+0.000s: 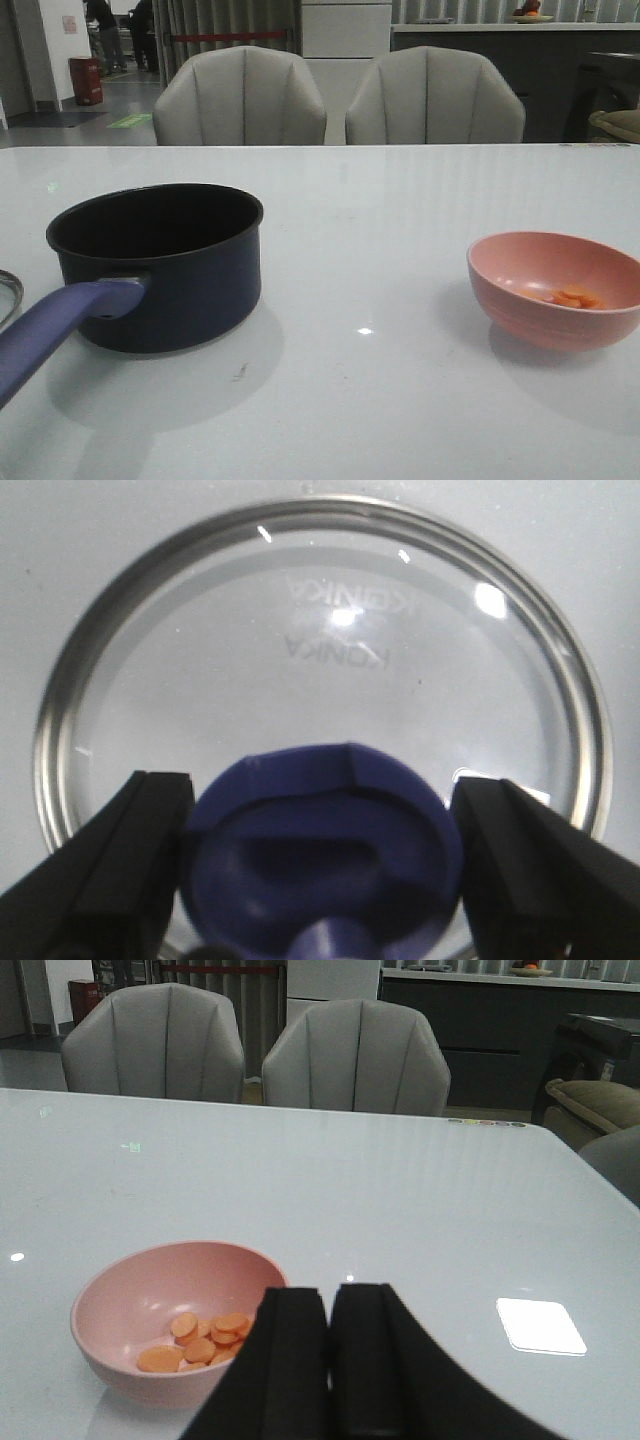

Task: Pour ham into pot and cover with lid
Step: 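Set the glass lid down on the table beside the pot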

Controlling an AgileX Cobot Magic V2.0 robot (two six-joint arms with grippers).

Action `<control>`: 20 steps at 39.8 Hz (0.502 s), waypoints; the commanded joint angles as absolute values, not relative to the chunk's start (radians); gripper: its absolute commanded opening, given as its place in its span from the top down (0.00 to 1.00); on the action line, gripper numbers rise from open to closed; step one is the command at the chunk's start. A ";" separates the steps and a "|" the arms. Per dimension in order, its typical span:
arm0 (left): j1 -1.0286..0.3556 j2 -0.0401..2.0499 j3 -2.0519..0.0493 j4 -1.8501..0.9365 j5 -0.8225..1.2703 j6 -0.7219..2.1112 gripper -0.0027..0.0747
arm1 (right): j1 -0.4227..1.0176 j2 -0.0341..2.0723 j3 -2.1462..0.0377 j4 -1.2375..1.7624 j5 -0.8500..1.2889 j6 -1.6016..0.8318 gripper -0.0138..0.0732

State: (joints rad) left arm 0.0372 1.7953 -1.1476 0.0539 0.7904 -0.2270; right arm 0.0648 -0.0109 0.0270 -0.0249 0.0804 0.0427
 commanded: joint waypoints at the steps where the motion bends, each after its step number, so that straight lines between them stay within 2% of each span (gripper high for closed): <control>1: 0.039 1.753 -1.184 0.059 0.793 -0.230 0.30 | 0.058 -0.030 0.022 -0.043 0.000 0.041 0.67; 12: 0.034 1.742 -1.253 0.060 0.885 -0.222 0.30 | 0.058 -0.030 0.022 -0.043 0.000 0.041 0.67; 20: -0.009 1.706 -1.255 0.056 0.877 -0.195 0.30 | 0.058 -0.030 0.022 -0.043 0.000 0.041 0.67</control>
State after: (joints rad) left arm 0.0153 1.7619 -1.2259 0.0577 0.8881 -0.2049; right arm 0.0648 -0.0109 0.0270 -0.0249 0.0804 0.0427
